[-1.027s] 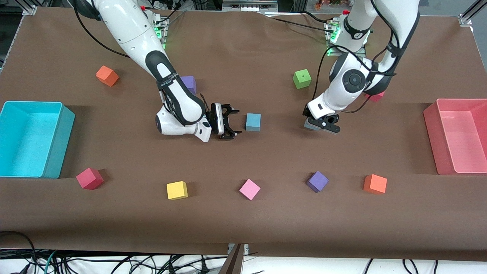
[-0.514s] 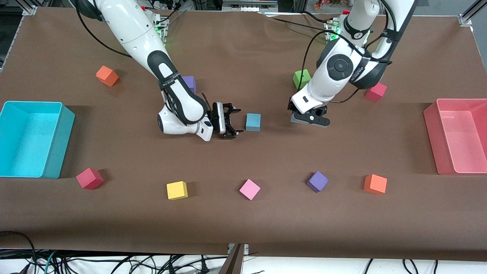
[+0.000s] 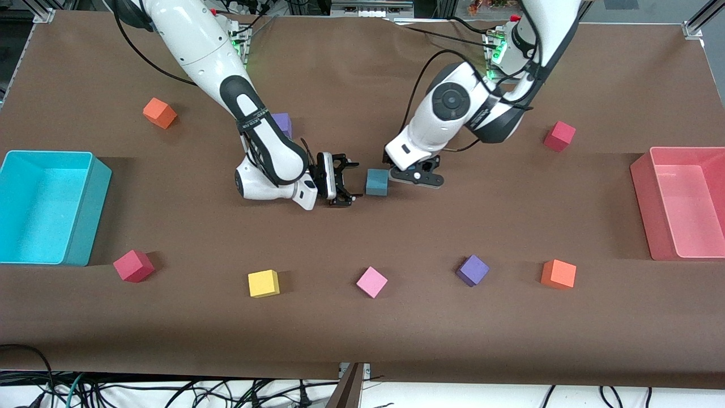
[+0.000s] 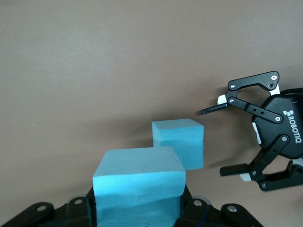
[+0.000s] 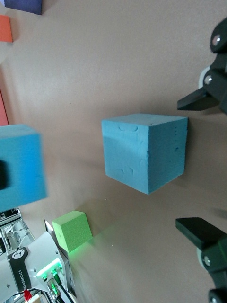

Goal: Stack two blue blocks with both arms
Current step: 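Lift the second cyan cube with the left gripper over the first cube, then lower the cube onto the first cyan cube and open the left gripper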

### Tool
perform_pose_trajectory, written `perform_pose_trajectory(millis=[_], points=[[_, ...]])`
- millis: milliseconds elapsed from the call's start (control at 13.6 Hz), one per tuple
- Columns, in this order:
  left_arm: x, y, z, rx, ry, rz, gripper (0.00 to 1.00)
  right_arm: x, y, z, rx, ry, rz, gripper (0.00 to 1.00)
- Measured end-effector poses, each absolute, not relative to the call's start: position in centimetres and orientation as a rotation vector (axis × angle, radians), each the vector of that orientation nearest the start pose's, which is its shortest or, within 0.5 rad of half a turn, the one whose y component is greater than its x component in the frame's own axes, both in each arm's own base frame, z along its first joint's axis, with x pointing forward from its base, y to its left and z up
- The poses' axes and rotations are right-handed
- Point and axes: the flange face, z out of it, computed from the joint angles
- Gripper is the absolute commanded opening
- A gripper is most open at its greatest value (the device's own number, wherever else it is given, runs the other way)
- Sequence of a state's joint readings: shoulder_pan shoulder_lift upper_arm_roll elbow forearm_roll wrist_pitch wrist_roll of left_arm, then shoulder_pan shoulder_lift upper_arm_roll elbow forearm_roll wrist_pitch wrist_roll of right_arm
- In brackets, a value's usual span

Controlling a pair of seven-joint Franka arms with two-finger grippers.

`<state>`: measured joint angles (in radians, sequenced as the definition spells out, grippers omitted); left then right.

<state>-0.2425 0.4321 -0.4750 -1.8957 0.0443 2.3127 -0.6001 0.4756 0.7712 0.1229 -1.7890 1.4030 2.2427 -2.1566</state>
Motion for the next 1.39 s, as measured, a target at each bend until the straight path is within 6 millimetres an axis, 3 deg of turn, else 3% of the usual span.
perform_pose_trajectory(millis=[293,734,807,880,954,1394], points=[[48.6,-43.7,28.2,-3.257,0.145,0.088,0.22,50.8,37.9,11.7,-1.534,-1.553,-0.597,1.0],[47.7,-45.4,25.6,-3.255,0.166,0.097,0.24,50.9,38.0,11.8,-1.534,-1.557,-0.6,1.0],[47.6,-45.7,25.3,-3.245,0.157,0.076,0.3,50.8,38.0,11.7,-1.534,-1.557,-0.6,1.0],[47.5,-45.9,25.5,-3.238,0.149,0.054,0.89,50.8,38.0,11.7,-1.534,-1.558,-0.599,1.0],[47.5,-46.0,25.5,-3.234,0.142,0.045,1.0,50.8,38.0,11.7,-1.534,-1.558,-0.599,1.0],[47.8,-46.1,25.8,-3.24,0.132,0.034,1.0,50.8,38.0,11.7,-1.536,-1.558,-0.599,1.0]])
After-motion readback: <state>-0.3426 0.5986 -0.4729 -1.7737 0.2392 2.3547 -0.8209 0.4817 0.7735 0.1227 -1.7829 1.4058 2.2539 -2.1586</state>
